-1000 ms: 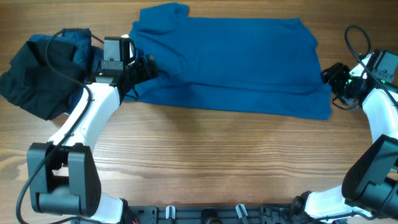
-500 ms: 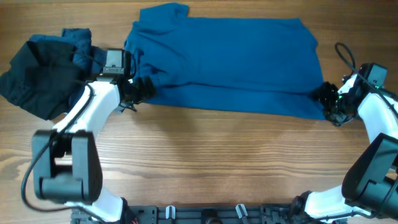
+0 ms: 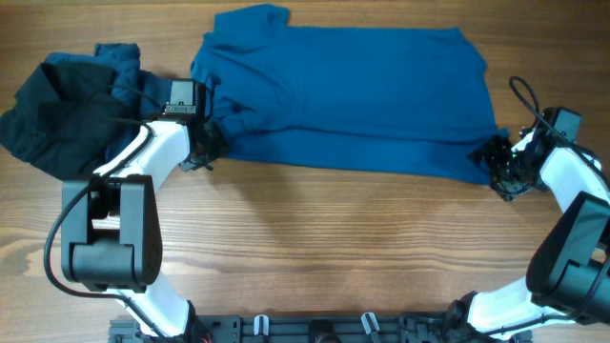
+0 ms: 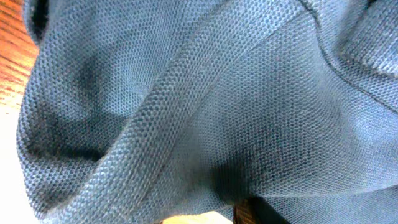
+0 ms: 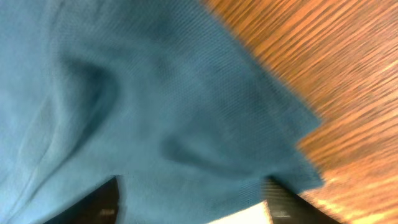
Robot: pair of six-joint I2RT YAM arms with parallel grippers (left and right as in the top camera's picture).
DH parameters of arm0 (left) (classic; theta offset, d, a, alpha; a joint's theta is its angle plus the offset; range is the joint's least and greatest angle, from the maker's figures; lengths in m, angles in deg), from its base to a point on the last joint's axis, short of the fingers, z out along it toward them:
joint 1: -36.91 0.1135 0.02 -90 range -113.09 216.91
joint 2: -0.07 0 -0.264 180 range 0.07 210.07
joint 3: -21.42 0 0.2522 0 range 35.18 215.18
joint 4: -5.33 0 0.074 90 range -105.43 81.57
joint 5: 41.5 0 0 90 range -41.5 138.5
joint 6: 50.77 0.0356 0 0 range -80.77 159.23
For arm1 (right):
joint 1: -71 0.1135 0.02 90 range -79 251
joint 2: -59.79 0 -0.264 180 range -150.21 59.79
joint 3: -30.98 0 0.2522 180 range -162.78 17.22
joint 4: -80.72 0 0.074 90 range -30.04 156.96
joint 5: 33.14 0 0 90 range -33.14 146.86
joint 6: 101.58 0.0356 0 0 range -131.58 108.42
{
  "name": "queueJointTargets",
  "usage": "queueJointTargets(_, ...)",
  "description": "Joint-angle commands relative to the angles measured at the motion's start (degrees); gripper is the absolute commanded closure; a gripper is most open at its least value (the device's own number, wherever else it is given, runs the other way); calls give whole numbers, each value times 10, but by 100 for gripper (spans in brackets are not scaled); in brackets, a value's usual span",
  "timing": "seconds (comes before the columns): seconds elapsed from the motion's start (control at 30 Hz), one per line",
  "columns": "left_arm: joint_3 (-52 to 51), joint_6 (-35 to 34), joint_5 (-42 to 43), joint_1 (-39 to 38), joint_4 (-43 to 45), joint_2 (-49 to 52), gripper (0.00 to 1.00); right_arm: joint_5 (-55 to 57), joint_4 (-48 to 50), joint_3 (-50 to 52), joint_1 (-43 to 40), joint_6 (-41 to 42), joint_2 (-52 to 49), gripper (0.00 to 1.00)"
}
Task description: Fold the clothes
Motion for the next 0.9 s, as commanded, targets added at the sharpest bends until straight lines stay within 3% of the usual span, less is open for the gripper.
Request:
queueJointTargets(0.0, -9, -3, 3, 4, -13, 15, 71, 61, 4, 2, -6, 18, -11, 96)
queueJointTargets(0.13, -9, -3, 3, 4, -36, 15, 96, 79, -21, -1, -43, 21, -2, 96)
queueJointTargets(0.33, -9, -4, 45, 4, -120, 15, 96, 147, -69, -12, -103, 17, 42, 96)
queueJointTargets(0.4, -9, -4, 57, 4, -138, 15, 96, 106, -65, -12, -104, 14, 56, 96)
queueJointTargets(0.43, -9, -3, 57, 4, -140, 15, 94, 70, -63, -12, -101, 5, 58, 92)
queueJointTargets(0.5, -8, -4, 57, 4, -134, 14, 86, 35, -76, -12, -96, -12, 58, 60)
queueJointTargets(0.57, -8, -4, 57, 4, -126, 14, 75, 58, -89, -5, -95, 5, 57, 37)
queueJointTargets(0.77, -8, -4, 57, 4, -113, 14, 56, -15, 8, 56, -95, 25, 38, 34)
queueJointTargets(0.87, -8, -4, 57, 4, -114, 14, 53, -47, 39, 69, -95, 52, 34, 40)
